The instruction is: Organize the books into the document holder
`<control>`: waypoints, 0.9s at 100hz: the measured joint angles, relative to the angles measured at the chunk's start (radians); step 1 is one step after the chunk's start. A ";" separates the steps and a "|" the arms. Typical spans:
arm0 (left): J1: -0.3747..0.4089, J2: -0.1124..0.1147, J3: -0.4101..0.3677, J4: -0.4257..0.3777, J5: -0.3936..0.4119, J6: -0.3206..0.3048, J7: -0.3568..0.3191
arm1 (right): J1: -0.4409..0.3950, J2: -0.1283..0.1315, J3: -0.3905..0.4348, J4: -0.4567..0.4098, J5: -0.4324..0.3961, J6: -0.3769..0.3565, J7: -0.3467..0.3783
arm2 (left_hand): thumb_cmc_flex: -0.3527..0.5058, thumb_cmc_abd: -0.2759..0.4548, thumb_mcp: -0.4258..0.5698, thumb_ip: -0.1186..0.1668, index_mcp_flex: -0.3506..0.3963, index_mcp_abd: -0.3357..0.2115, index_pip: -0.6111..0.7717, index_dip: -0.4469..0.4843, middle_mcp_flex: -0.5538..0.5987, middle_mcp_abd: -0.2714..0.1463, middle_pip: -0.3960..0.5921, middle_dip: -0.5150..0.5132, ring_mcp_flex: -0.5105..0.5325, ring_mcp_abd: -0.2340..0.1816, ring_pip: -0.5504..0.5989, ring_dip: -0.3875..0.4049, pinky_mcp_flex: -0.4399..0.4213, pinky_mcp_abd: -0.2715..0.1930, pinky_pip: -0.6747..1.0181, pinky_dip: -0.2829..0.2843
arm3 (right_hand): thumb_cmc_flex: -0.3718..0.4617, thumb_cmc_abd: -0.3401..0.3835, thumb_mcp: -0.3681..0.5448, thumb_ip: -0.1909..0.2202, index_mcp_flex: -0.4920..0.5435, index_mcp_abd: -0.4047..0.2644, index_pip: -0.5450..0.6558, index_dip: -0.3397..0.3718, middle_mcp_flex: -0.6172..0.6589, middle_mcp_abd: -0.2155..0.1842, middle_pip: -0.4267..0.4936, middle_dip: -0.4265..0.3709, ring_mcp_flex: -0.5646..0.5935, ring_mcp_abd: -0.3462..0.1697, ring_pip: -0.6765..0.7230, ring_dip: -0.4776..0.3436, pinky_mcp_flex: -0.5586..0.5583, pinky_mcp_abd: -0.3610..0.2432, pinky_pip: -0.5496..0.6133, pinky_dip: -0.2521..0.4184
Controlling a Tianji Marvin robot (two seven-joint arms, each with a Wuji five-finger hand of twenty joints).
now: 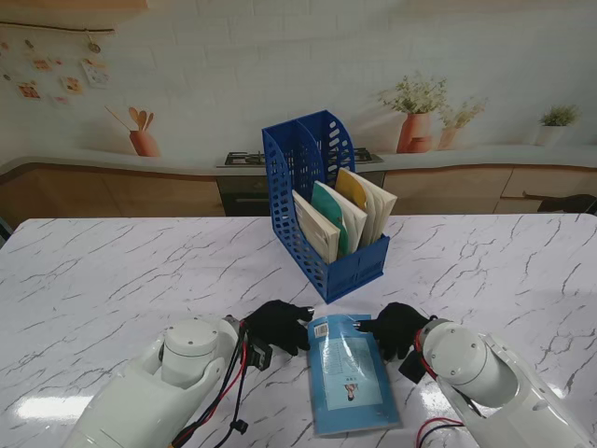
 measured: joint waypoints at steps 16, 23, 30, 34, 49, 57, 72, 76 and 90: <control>0.005 -0.001 0.000 0.006 -0.032 -0.028 -0.017 | 0.003 -0.001 -0.003 0.002 0.004 -0.001 -0.001 | 0.001 0.000 -0.006 0.000 -0.024 -0.045 -0.006 0.001 -0.042 -0.016 -0.009 0.018 -0.051 -0.003 0.007 0.060 -0.087 0.000 0.013 0.058 | 0.000 -0.011 0.017 0.000 0.000 0.000 0.010 0.001 0.000 0.000 0.000 0.000 0.000 0.000 0.000 0.000 -0.001 0.000 0.000 -0.006; 0.008 -0.003 -0.001 0.007 -0.045 -0.033 -0.017 | 0.003 -0.002 -0.004 0.002 0.004 -0.001 -0.001 | 0.024 0.000 -0.005 0.000 -0.026 -0.058 -0.007 0.011 -0.059 -0.017 -0.008 0.047 -0.061 -0.003 0.010 0.094 -0.100 -0.002 0.017 0.077 | 0.000 -0.011 0.023 0.000 -0.006 0.000 0.018 0.001 0.000 0.000 0.000 0.000 0.000 0.000 0.000 0.000 -0.001 0.000 0.000 -0.007; 0.012 -0.006 -0.004 0.007 -0.055 -0.034 -0.014 | 0.004 -0.002 -0.004 0.003 0.005 -0.001 -0.001 | 0.036 -0.002 0.008 0.000 -0.027 -0.070 -0.007 0.011 -0.088 -0.018 0.011 0.088 -0.091 -0.003 0.034 0.140 -0.114 -0.003 0.018 0.089 | 0.000 -0.011 0.028 0.000 -0.007 0.000 0.018 0.001 0.000 0.000 0.000 0.000 0.000 0.000 0.000 0.000 -0.003 0.000 -0.001 -0.007; 0.014 -0.007 -0.005 0.007 -0.059 -0.034 -0.011 | 0.004 -0.002 -0.005 0.003 0.005 -0.001 -0.002 | 0.042 -0.023 0.050 0.000 -0.014 -0.080 -0.008 0.012 -0.101 -0.020 0.018 0.119 -0.106 -0.003 0.047 0.180 -0.119 -0.003 0.018 0.095 | 0.000 -0.011 0.028 0.000 -0.007 0.000 0.018 0.001 0.000 0.000 0.000 0.000 0.000 0.000 0.000 0.000 -0.003 0.000 -0.002 -0.007; 0.017 -0.010 -0.003 0.004 -0.053 -0.036 -0.006 | 0.006 -0.003 -0.007 0.005 0.007 -0.002 -0.002 | 0.053 -0.101 0.153 0.000 0.042 -0.121 0.002 0.040 -0.129 -0.042 0.081 0.232 -0.119 -0.022 0.125 0.287 -0.126 -0.022 0.024 0.110 | 0.000 -0.011 0.030 0.000 -0.008 0.000 0.019 0.001 0.000 0.000 0.000 0.000 0.000 0.000 0.000 0.000 -0.010 0.000 -0.010 -0.007; 0.016 -0.009 0.000 0.004 -0.040 -0.040 -0.010 | 0.007 -0.003 -0.008 0.005 0.009 -0.002 -0.002 | 0.071 -0.140 0.212 0.000 0.066 -0.153 0.014 0.086 -0.129 -0.058 0.129 0.293 -0.119 -0.036 0.168 0.330 -0.123 -0.030 0.053 0.125 | 0.000 -0.011 0.030 0.000 -0.008 -0.001 0.020 0.002 0.000 0.000 -0.001 0.000 0.000 0.000 0.000 0.000 -0.014 0.000 -0.011 -0.007; 0.007 -0.006 0.011 0.011 -0.024 -0.047 -0.033 | 0.009 -0.003 -0.009 0.007 0.012 -0.003 -0.001 | 0.132 -0.217 0.242 -0.017 0.037 -0.227 0.393 0.279 -0.041 -0.200 0.174 0.497 -0.084 -0.051 0.280 0.422 -0.107 -0.043 0.134 0.153 | 0.011 -0.011 0.042 0.000 -0.016 -0.005 0.024 0.002 0.000 -0.004 -0.002 0.000 0.000 0.001 0.000 0.002 -0.025 0.001 -0.012 -0.008; 0.004 -0.006 0.015 0.015 -0.022 -0.051 -0.038 | 0.009 -0.004 -0.009 0.008 0.012 -0.003 -0.001 | 0.173 -0.240 0.235 -0.018 0.012 -0.236 0.566 0.281 0.005 -0.245 0.170 0.545 -0.064 -0.057 0.298 0.423 -0.092 -0.045 0.146 0.155 | 0.011 -0.011 0.039 0.000 -0.022 -0.008 0.022 0.000 0.000 -0.008 -0.002 0.000 0.000 0.001 0.001 0.003 -0.026 0.001 -0.012 -0.008; 0.003 -0.009 0.021 0.020 -0.031 -0.052 -0.040 | 0.009 -0.008 -0.011 0.009 0.014 -0.006 -0.001 | 0.235 -0.285 0.199 -0.035 -0.010 -0.246 0.895 0.232 0.103 -0.303 0.111 0.610 -0.045 -0.093 0.225 0.394 -0.077 -0.081 0.146 0.155 | 0.012 -0.011 0.038 0.000 -0.037 -0.031 -0.015 -0.013 -0.002 -0.029 -0.011 0.000 -0.001 -0.007 0.001 0.003 -0.036 0.001 -0.016 -0.008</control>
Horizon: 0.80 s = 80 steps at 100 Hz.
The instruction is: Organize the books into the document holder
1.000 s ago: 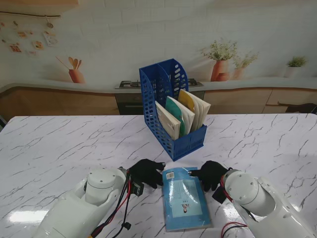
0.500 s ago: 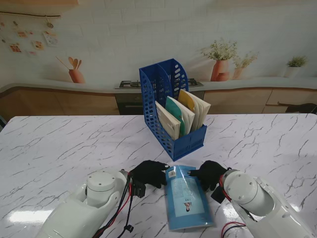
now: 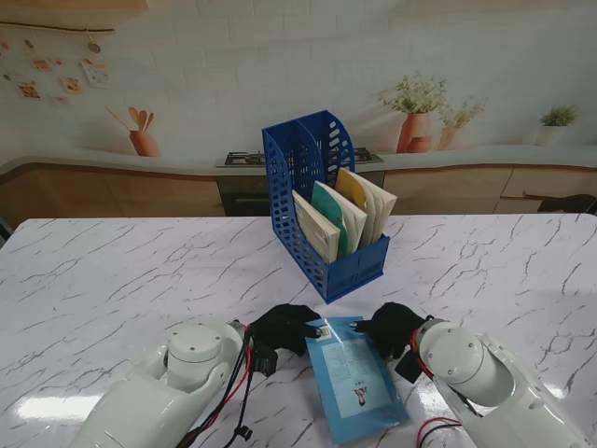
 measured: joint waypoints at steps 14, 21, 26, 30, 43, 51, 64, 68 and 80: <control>-0.005 -0.002 0.010 0.011 0.001 -0.004 0.007 | 0.000 -0.002 0.000 0.001 0.002 0.000 0.000 | 0.008 -0.024 0.004 0.000 0.000 -0.008 0.076 -0.025 0.101 -0.024 -0.042 -0.026 0.112 -0.031 -0.041 -0.055 0.108 -0.018 0.002 -0.050 | 0.000 0.000 -0.004 0.000 0.000 -0.002 0.000 0.000 0.000 -0.003 -0.002 0.000 0.000 0.000 0.000 0.000 -0.002 0.000 -0.007 0.000; -0.008 -0.001 0.016 0.019 0.010 -0.015 -0.007 | 0.000 -0.002 0.001 0.001 0.004 -0.001 0.000 | -0.002 -0.040 0.051 -0.012 0.000 -0.009 0.097 -0.024 0.164 -0.024 -0.121 -0.085 0.180 -0.045 -0.064 -0.098 0.181 -0.020 0.002 -0.110 | 0.000 0.000 -0.004 0.000 0.000 -0.005 0.000 0.000 0.000 -0.003 -0.002 0.000 0.000 0.000 0.000 0.000 -0.014 0.000 -0.009 0.000; -0.009 0.000 0.018 0.023 0.017 -0.020 -0.017 | 0.000 -0.002 0.001 0.002 0.006 -0.003 0.001 | -0.024 -0.056 0.083 -0.013 0.000 -0.009 0.114 -0.006 0.205 -0.024 -0.220 -0.149 0.211 -0.052 -0.082 -0.117 0.235 -0.040 0.004 -0.166 | 0.000 0.001 -0.004 0.000 0.000 -0.013 -0.002 0.000 0.000 -0.008 -0.006 0.000 -0.002 0.000 0.001 0.001 -0.040 0.000 -0.019 -0.001; -0.009 0.001 0.020 0.026 0.021 -0.024 -0.021 | 0.000 -0.001 0.002 0.002 0.007 -0.006 0.005 | -0.044 -0.075 0.118 -0.013 0.000 -0.009 0.128 0.014 0.237 -0.024 -0.251 -0.190 0.250 -0.072 -0.103 -0.144 0.269 -0.046 0.007 -0.193 | 0.000 0.001 -0.004 0.000 0.000 -0.016 -0.010 0.000 -0.001 -0.015 -0.017 0.000 -0.007 0.000 0.002 0.002 -0.053 0.000 -0.020 -0.001; -0.010 0.006 0.027 0.036 0.036 -0.061 -0.030 | -0.009 -0.001 0.014 -0.002 0.003 -0.016 0.019 | -0.066 -0.101 0.159 -0.013 0.001 -0.015 0.135 0.080 0.298 -0.037 -0.247 -0.221 0.281 -0.077 -0.125 -0.140 0.315 -0.052 0.083 -0.216 | 0.000 0.001 -0.014 0.000 -0.018 -0.055 -0.011 0.000 -0.013 -0.058 -0.051 -0.002 -0.031 -0.023 0.010 0.003 -0.097 -0.001 -0.020 0.012; -0.010 0.010 0.030 0.039 0.044 -0.084 -0.040 | -0.028 -0.002 0.032 -0.017 -0.007 -0.017 0.020 | -0.067 -0.102 0.159 -0.013 0.001 -0.019 0.135 0.113 0.307 -0.048 -0.221 -0.211 0.291 -0.075 -0.128 -0.125 0.317 -0.038 0.108 -0.217 | 0.000 0.002 -0.023 0.000 -0.026 -0.104 -0.025 0.014 -0.039 -0.088 -0.094 -0.026 -0.067 -0.039 0.014 0.003 -0.127 -0.002 -0.019 0.039; -0.004 0.020 0.029 0.030 0.057 -0.114 -0.056 | -0.077 -0.009 0.074 -0.056 -0.031 -0.019 -0.007 | -0.067 -0.102 0.159 -0.013 0.001 -0.024 0.129 0.149 0.307 -0.058 -0.217 -0.155 0.291 -0.074 -0.129 -0.109 0.315 -0.034 0.120 -0.219 | 0.000 0.002 -0.025 0.000 -0.030 -0.182 -0.025 0.045 -0.081 -0.094 -0.134 -0.040 -0.124 -0.042 -0.021 0.025 -0.181 -0.002 -0.018 0.078; 0.001 0.024 0.026 0.020 0.062 -0.124 -0.057 | -0.095 -0.012 0.089 -0.072 -0.041 -0.023 -0.027 | -0.067 -0.103 0.159 -0.013 0.001 -0.033 0.127 0.160 0.307 -0.062 -0.217 -0.139 0.291 -0.072 -0.129 -0.103 0.313 -0.029 0.122 -0.219 | 0.000 0.002 -0.026 0.000 -0.030 -0.194 -0.025 0.049 -0.081 -0.101 -0.133 -0.040 -0.124 -0.042 -0.021 0.046 -0.196 -0.002 -0.018 0.092; 0.020 0.035 0.007 -0.036 0.082 -0.147 -0.057 | -0.149 -0.023 0.147 -0.131 -0.089 -0.064 -0.081 | -0.067 -0.113 0.159 -0.013 0.001 -0.056 0.123 0.188 0.320 -0.073 -0.222 -0.095 0.291 -0.066 -0.130 -0.081 0.314 -0.029 0.129 -0.224 | 0.000 0.002 -0.055 0.000 -0.029 -0.240 -0.025 0.071 -0.081 -0.129 -0.129 0.015 -0.165 -0.040 -0.019 0.097 -0.245 -0.001 -0.020 0.114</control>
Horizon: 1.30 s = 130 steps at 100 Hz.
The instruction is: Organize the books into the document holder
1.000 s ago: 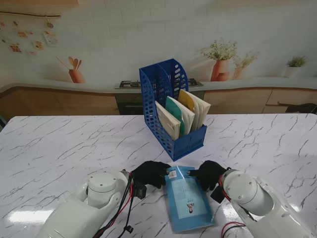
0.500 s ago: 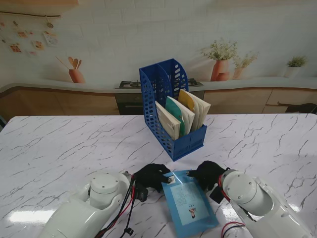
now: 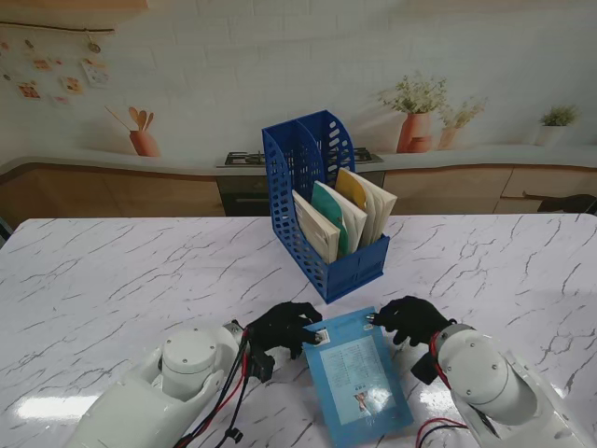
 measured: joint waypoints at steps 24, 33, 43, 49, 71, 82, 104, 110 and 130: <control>0.001 0.025 -0.033 -0.097 0.065 -0.048 -0.011 | -0.052 -0.009 0.081 -0.123 -0.061 -0.074 -0.071 | 0.000 -0.002 0.000 0.000 0.000 -0.008 0.000 0.028 0.000 -0.001 -0.006 0.027 0.000 0.013 0.000 0.018 0.001 0.005 0.001 0.000 | 0.000 0.000 -0.060 0.000 -0.044 -0.048 0.010 0.012 -0.105 -0.015 -0.051 0.039 -0.147 -0.002 -0.079 0.024 -0.183 0.001 -0.152 0.021; -0.012 0.033 -0.037 -0.115 0.102 -0.063 -0.022 | -0.053 -0.011 0.102 -0.139 -0.089 -0.140 -0.078 | 0.000 -0.002 0.000 0.000 0.000 -0.012 0.000 0.029 0.012 -0.004 -0.021 0.036 0.000 0.016 0.000 0.022 0.001 0.010 0.001 0.000 | 0.000 0.000 -0.083 0.000 -0.059 -0.065 -0.012 0.012 -0.136 -0.029 -0.100 0.038 -0.207 -0.003 -0.138 0.019 -0.255 0.001 -0.238 0.021; -0.028 0.042 -0.043 -0.138 0.130 -0.079 -0.033 | -0.051 -0.009 0.118 -0.168 -0.098 -0.170 -0.072 | 0.000 -0.002 -0.001 0.000 0.000 -0.017 0.000 0.029 0.012 -0.005 -0.021 0.038 0.000 0.020 0.006 0.026 0.001 0.014 0.001 0.000 | 0.000 0.000 -0.096 0.000 -0.083 -0.074 -0.024 0.012 -0.157 -0.046 -0.130 0.035 -0.254 -0.005 -0.202 -0.001 -0.320 0.002 -0.327 0.021; -0.039 0.047 -0.046 -0.152 0.141 -0.087 -0.039 | -0.048 -0.007 0.122 -0.184 -0.102 -0.191 -0.068 | 0.000 -0.002 -0.001 0.000 0.000 -0.017 0.000 0.030 0.012 -0.005 -0.021 0.041 0.000 0.022 0.008 0.029 0.001 0.014 0.001 0.000 | 0.000 0.000 -0.097 0.000 -0.085 -0.081 -0.030 0.012 -0.174 -0.055 -0.155 0.023 -0.278 -0.018 -0.229 -0.013 -0.348 0.002 -0.375 0.021; -0.090 0.059 -0.050 -0.185 0.171 -0.108 -0.065 | -0.018 0.003 0.130 -0.232 -0.131 -0.280 -0.035 | 0.000 -0.002 -0.003 0.000 0.000 -0.018 0.000 0.040 0.012 -0.008 -0.021 0.053 0.000 0.026 0.016 0.035 0.001 0.017 0.001 0.000 | -0.006 0.000 -0.109 0.000 -0.095 -0.091 -0.037 0.012 -0.183 -0.081 -0.191 0.001 -0.318 -0.053 -0.274 -0.036 -0.392 0.003 -0.468 0.003; -0.114 0.062 -0.045 -0.191 0.180 -0.118 -0.068 | 0.021 0.014 0.123 -0.245 -0.124 -0.308 0.043 | 0.000 -0.002 -0.004 0.000 0.000 -0.026 -0.003 0.051 0.012 -0.009 -0.022 0.062 0.000 0.027 0.017 0.040 0.001 0.019 0.001 0.000 | -0.029 0.000 -0.114 0.000 -0.096 -0.094 -0.047 0.012 -0.210 -0.088 -0.224 -0.012 -0.355 -0.053 -0.289 -0.038 -0.409 0.003 -0.502 0.001; -0.150 0.064 -0.038 -0.205 0.196 -0.131 -0.080 | 0.100 0.046 0.085 -0.249 -0.115 -0.348 0.160 | 0.000 -0.003 -0.004 0.000 0.000 -0.043 -0.005 0.065 0.012 -0.010 -0.031 0.075 0.000 0.034 0.018 0.044 0.001 0.024 0.002 0.000 | -0.055 -0.002 -0.110 0.000 -0.108 -0.113 -0.059 0.002 -0.196 -0.101 -0.226 -0.010 -0.367 -0.053 -0.292 -0.048 -0.427 0.003 -0.538 0.000; -0.156 0.065 -0.037 -0.209 0.197 -0.133 -0.086 | 0.122 0.050 0.077 -0.240 -0.109 -0.358 0.189 | 0.000 -0.003 -0.004 0.000 0.000 -0.046 -0.007 0.073 0.012 -0.010 -0.031 0.077 0.000 0.034 0.023 0.047 0.001 0.024 0.002 0.000 | -0.055 -0.002 -0.109 0.000 -0.108 -0.119 -0.059 0.002 -0.196 -0.101 -0.229 -0.010 -0.368 -0.053 -0.292 -0.048 -0.428 0.003 -0.539 0.000; -0.163 0.068 -0.037 -0.228 0.208 -0.137 -0.089 | 0.178 0.069 0.060 -0.197 -0.088 -0.378 0.308 | 0.000 -0.003 -0.004 -0.001 0.000 -0.093 -0.011 0.078 0.012 -0.010 -0.035 0.086 0.000 0.035 0.025 0.052 0.001 0.025 0.002 0.003 | -0.055 -0.002 -0.107 0.000 -0.108 -0.119 -0.059 0.002 -0.196 -0.101 -0.234 -0.010 -0.368 -0.053 -0.292 -0.049 -0.428 0.003 -0.550 -0.001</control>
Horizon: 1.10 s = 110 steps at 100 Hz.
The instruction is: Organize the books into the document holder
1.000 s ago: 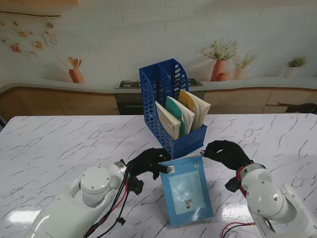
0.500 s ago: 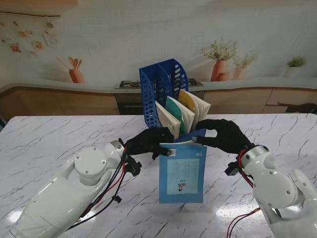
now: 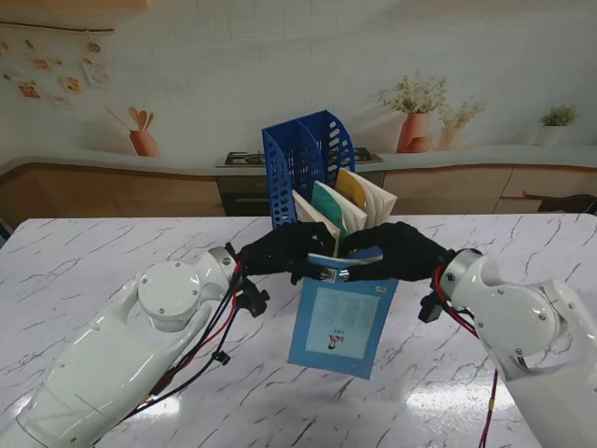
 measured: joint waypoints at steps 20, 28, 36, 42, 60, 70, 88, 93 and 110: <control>-0.002 0.003 -0.002 -0.021 0.006 0.000 -0.005 | 0.017 0.014 -0.008 0.027 0.006 -0.010 0.050 | 0.023 0.001 0.000 0.000 0.029 -0.079 0.022 0.046 -0.001 0.021 -0.025 0.003 0.000 0.001 0.019 0.002 0.000 0.001 0.000 0.005 | 0.011 0.000 0.010 0.000 0.000 0.000 0.000 0.000 0.003 0.000 0.012 0.003 0.041 0.000 0.008 0.002 0.029 0.000 0.002 0.018; -0.003 0.003 0.000 -0.025 0.008 0.000 -0.003 | 0.022 0.018 -0.012 0.038 0.022 -0.015 0.064 | 0.023 0.001 0.000 0.000 0.030 -0.080 0.024 0.049 -0.001 0.025 -0.025 0.003 0.000 0.001 0.026 0.003 0.000 0.001 0.000 0.006 | 0.032 0.000 0.010 0.000 0.001 0.000 0.016 0.000 0.005 0.000 0.028 0.029 0.090 0.000 0.044 0.028 0.060 0.000 0.043 0.052; -0.007 0.003 0.004 -0.025 0.011 0.000 0.001 | 0.022 0.021 -0.017 0.045 0.030 -0.018 0.065 | 0.024 0.001 0.000 0.000 0.030 -0.080 0.027 0.057 -0.001 0.025 -0.025 0.004 0.000 0.001 0.026 0.003 0.000 0.001 0.000 0.006 | 0.093 0.000 -0.007 0.000 0.003 0.000 0.037 0.011 0.046 0.000 0.065 0.061 0.141 -0.001 0.076 0.062 0.113 0.000 0.107 0.108; -0.012 0.003 0.011 -0.022 0.015 0.001 0.007 | 0.024 0.023 -0.026 0.054 0.035 -0.021 0.066 | 0.024 0.001 0.000 0.002 0.030 -0.086 0.028 0.060 -0.001 0.025 -0.025 0.004 0.000 0.001 0.026 0.003 0.000 0.001 0.000 0.006 | 0.168 -0.004 -0.042 0.000 0.054 0.000 0.090 0.047 0.115 -0.002 0.127 0.099 0.228 -0.006 0.138 0.102 0.193 0.000 0.196 0.174; -0.038 0.002 0.035 0.016 0.001 0.002 -0.009 | 0.057 0.035 -0.064 0.111 0.110 -0.034 0.173 | 0.034 0.000 0.000 0.002 0.030 -0.088 0.028 0.072 0.025 0.025 -0.029 0.005 0.001 0.002 0.026 0.003 0.001 0.010 0.072 0.050 | 0.171 -0.017 -0.053 0.000 0.021 0.029 0.074 0.059 0.051 -0.004 0.082 0.089 0.160 -0.013 0.098 0.091 0.139 0.000 0.162 0.160; -0.044 0.002 0.038 0.026 -0.005 0.003 -0.016 | 0.068 0.044 -0.078 0.121 0.093 -0.033 0.185 | 0.035 0.000 0.000 0.002 0.030 -0.088 0.028 0.074 0.028 0.025 -0.029 0.005 0.009 0.003 0.026 0.002 0.003 0.011 0.088 0.060 | 0.180 -0.024 -0.040 0.000 0.024 0.008 0.072 0.060 0.056 -0.019 0.096 0.087 0.157 -0.013 0.090 0.088 0.137 0.000 0.150 0.149; -0.045 -0.001 0.037 0.022 0.000 0.005 -0.005 | 0.075 0.044 -0.084 0.144 0.161 -0.030 0.172 | 0.035 0.000 0.000 0.002 0.030 -0.088 0.028 0.074 0.034 0.011 -0.029 0.008 0.009 0.003 0.005 -0.010 0.003 0.011 0.050 0.054 | 0.374 -0.134 0.156 -0.038 0.074 -0.062 0.448 -0.016 0.320 -0.070 0.184 0.273 0.371 -0.038 0.232 0.117 0.272 -0.001 0.268 0.157; -0.048 -0.002 0.041 0.023 -0.002 0.005 -0.005 | 0.082 0.044 -0.089 0.159 0.185 -0.045 0.180 | 0.035 0.000 0.000 0.002 0.030 -0.088 0.028 0.075 0.034 0.012 -0.030 0.008 0.011 0.003 0.009 -0.010 0.003 0.011 0.051 0.054 | 0.370 -0.153 0.252 -0.075 0.075 -0.039 0.449 0.037 0.343 -0.069 0.194 0.307 0.416 -0.042 0.285 0.143 0.336 -0.001 0.336 0.171; -0.068 -0.005 0.069 0.048 -0.026 -0.004 -0.013 | 0.104 0.050 -0.109 0.200 0.193 -0.100 0.204 | 0.035 0.000 0.000 0.002 0.030 -0.088 0.028 0.075 0.034 0.018 -0.031 0.014 0.022 0.001 0.015 -0.007 0.006 0.011 0.041 0.054 | 0.318 -0.182 0.471 -0.113 0.073 0.011 0.410 0.429 0.307 -0.047 0.434 0.418 0.517 -0.066 0.465 0.182 0.515 -0.004 0.551 0.209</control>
